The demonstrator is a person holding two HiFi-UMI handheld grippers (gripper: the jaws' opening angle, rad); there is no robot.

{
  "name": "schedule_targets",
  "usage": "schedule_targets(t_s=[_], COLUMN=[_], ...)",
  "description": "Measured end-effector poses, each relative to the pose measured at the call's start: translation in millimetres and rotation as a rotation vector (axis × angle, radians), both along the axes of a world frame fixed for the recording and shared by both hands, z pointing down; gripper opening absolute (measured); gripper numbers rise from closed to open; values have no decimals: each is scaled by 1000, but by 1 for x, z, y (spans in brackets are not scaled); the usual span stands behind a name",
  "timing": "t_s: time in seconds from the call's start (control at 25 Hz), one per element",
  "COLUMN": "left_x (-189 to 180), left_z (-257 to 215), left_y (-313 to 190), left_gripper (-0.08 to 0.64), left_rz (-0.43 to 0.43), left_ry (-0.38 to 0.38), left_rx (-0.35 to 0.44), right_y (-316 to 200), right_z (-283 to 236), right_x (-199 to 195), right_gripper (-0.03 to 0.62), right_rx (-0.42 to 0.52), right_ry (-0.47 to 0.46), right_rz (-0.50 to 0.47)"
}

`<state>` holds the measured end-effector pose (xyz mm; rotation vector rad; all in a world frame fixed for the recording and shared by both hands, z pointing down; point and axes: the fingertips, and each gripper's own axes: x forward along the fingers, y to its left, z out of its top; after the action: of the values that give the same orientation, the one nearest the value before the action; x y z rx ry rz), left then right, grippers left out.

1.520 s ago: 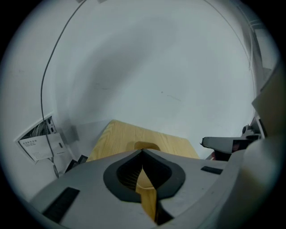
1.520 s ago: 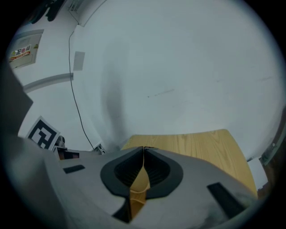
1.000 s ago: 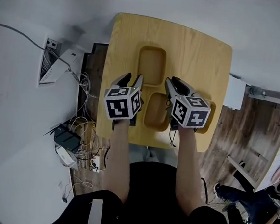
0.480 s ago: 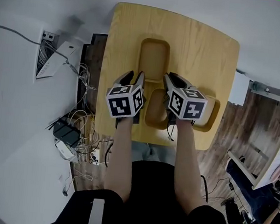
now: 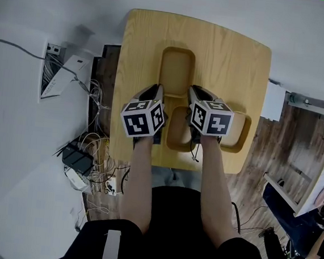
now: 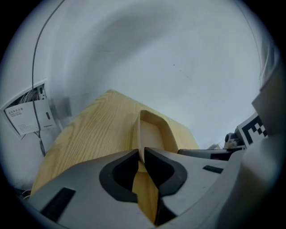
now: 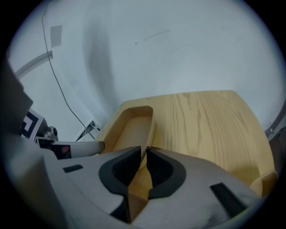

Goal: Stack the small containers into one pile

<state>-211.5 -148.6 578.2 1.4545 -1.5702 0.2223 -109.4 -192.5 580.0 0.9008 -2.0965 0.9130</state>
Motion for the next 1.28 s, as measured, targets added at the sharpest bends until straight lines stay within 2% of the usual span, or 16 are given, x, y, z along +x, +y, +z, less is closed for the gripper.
schedule_targets(t_s=[0.28,0.56,0.88,1.28], left_x=[1,6,17,48], left_z=[-22,-33,-56,-87], left_y=[-12,-10,0,28], left_gripper=[43,43,41,44], left_rz=[29,38,34,31], left_ry=[-22,-53,-68,-104], left_rx=[39,46,97,155], right_y=[-9,-6,10,40], right_z=[-23,-37,-52,-75], right_x=[2,8,20,52], right_gripper=[44,41,41,41], right_rx=[36,48,55,79], right_ry=[-36,-63,-97,-123], right_rz=[21,48,68,82])
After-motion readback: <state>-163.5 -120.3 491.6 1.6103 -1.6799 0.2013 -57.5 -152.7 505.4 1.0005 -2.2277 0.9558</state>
